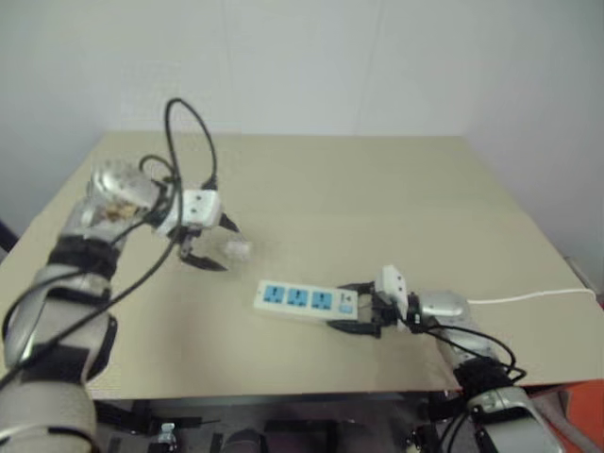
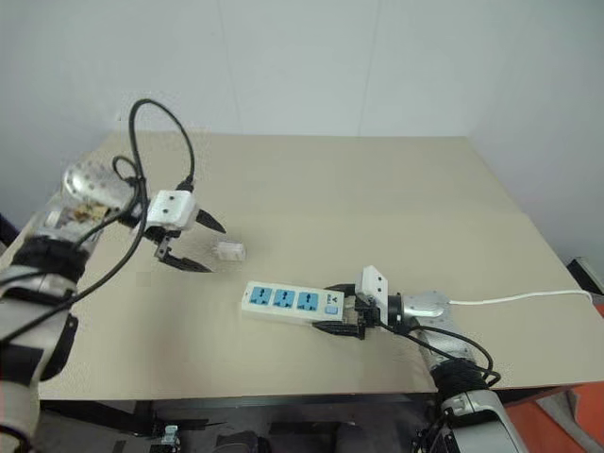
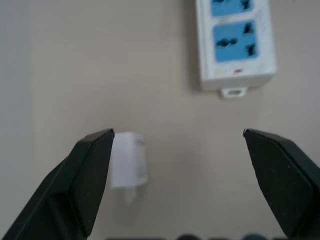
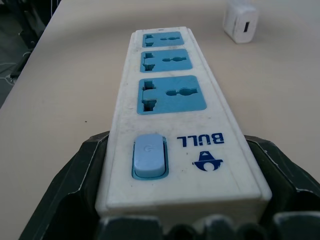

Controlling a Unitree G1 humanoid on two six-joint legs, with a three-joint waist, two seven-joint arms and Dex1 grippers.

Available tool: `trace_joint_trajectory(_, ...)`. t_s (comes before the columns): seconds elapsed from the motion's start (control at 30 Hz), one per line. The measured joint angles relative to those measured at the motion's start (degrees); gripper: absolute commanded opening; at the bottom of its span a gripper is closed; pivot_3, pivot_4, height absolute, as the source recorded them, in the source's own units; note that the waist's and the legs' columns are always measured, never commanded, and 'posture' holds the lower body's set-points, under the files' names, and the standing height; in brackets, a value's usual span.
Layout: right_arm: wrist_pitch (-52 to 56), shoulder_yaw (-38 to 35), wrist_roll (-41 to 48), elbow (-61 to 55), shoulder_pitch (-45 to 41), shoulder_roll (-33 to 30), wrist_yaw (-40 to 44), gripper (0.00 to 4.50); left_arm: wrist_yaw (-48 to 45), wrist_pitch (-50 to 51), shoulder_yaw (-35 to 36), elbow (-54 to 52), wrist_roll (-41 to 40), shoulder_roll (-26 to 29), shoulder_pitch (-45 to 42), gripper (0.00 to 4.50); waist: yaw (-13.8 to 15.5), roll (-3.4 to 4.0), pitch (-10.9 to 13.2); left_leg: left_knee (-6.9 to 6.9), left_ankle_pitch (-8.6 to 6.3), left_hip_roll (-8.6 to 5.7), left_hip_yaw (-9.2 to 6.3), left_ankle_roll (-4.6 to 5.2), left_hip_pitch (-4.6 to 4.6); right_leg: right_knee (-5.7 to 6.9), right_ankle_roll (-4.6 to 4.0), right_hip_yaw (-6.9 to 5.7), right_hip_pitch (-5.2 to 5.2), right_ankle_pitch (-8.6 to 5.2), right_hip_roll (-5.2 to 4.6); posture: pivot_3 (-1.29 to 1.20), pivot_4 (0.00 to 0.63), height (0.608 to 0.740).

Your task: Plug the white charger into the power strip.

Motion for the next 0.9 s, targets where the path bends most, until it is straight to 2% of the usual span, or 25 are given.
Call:
trace_joint_trajectory(0.2, 1.3, 0.7, -0.1, -1.5, 0.5, 0.6, -0.7, 3.44, 4.0, 2.9, -5.3, 11.6, 11.6, -9.0, -10.9, 4.5, 0.0, -0.02, 0.0, 0.02, -0.03, -0.02, -0.02, 0.05, -0.21, -0.06, 0.05, -0.01, -0.14, 0.0, -0.02, 0.0, 0.15, 0.74)
trace_joint_trajectory(0.43, 2.5, 1.1, -0.6, -4.3, 2.2, 0.7, -2.8, 3.44, 4.8, 18.2, -7.7, 19.0, 18.4, -17.9, -19.4, 4.5, -0.3, -0.03, 0.0, 0.02, -0.03, -0.03, -0.13, 0.05, -0.35, -0.06, 0.1, -0.02, -0.27, -0.03, -0.01, 0.0, 0.15, 0.74)
trace_joint_trajectory(0.63, 4.0, 1.6, -0.8, -6.4, 3.3, 0.5, -4.5, 3.44, 4.8, 18.4, -9.5, 22.3, 22.7, -20.4, -20.2, 4.5, -0.5, -0.05, 0.0, 0.03, -0.03, -0.03, -0.19, 0.05, -0.32, 0.05, 0.1, 0.0, -0.29, -0.03, -0.01, 0.0, 0.15, 0.74)
trace_joint_trajectory(0.9, 5.2, 1.6, -1.0, -10.3, 6.1, -0.3, -7.0, 3.44, 9.3, 18.1, -11.2, 25.5, 27.7, -21.8, -20.2, 4.5, -0.1, -0.06, 0.0, 0.1, -0.03, -0.09, -0.31, 0.05, -0.34, 0.09, 0.1, -0.02, -0.27, -0.02, -0.05, 0.0, 0.15, 0.74)
